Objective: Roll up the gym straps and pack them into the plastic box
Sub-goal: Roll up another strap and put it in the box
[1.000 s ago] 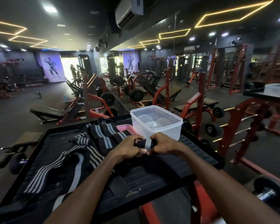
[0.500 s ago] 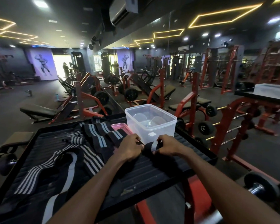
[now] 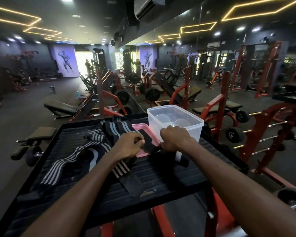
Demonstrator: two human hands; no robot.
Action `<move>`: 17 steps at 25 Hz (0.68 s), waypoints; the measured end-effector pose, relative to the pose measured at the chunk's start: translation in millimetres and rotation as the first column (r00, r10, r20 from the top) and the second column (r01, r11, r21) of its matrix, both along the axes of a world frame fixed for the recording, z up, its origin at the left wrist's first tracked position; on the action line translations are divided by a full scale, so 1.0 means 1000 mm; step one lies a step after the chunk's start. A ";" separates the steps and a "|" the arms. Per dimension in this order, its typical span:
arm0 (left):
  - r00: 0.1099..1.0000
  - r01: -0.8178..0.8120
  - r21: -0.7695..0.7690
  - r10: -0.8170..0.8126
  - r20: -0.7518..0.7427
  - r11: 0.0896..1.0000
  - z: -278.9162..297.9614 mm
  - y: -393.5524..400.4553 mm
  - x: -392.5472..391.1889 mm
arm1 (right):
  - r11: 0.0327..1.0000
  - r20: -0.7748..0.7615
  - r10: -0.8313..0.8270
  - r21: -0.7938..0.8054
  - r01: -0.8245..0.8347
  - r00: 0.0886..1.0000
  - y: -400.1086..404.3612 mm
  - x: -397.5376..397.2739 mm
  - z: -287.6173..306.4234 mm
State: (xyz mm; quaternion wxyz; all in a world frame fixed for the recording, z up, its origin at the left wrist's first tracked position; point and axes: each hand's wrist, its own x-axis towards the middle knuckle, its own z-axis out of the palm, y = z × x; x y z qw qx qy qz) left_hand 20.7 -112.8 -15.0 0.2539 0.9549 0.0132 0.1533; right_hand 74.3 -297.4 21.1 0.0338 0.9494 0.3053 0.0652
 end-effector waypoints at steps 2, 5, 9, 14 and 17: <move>0.999 -0.052 0.030 0.052 -0.006 0.998 0.003 0.016 -0.008 | 0.995 -0.049 0.062 0.083 -0.058 0.997 0.022 -0.008 -0.001; 0.989 -0.135 0.037 0.137 -0.054 0.990 0.003 0.040 -0.021 | 0.976 -0.127 0.155 0.172 -0.132 0.980 0.052 -0.015 -0.010; 0.963 -0.245 0.065 0.250 -0.096 0.967 0.003 0.068 -0.046 | 0.935 -0.185 0.295 0.260 -0.243 0.937 0.088 -0.023 -0.022; 0.888 -0.361 0.170 0.394 -0.236 0.917 0.001 0.100 -0.069 | 0.858 -0.275 0.401 0.447 -0.253 0.874 0.125 -0.035 -0.031; 0.805 -0.434 0.239 0.493 -0.331 0.869 -0.003 0.111 -0.083 | 0.818 -0.370 0.449 0.537 -0.207 0.813 0.142 -0.044 -0.036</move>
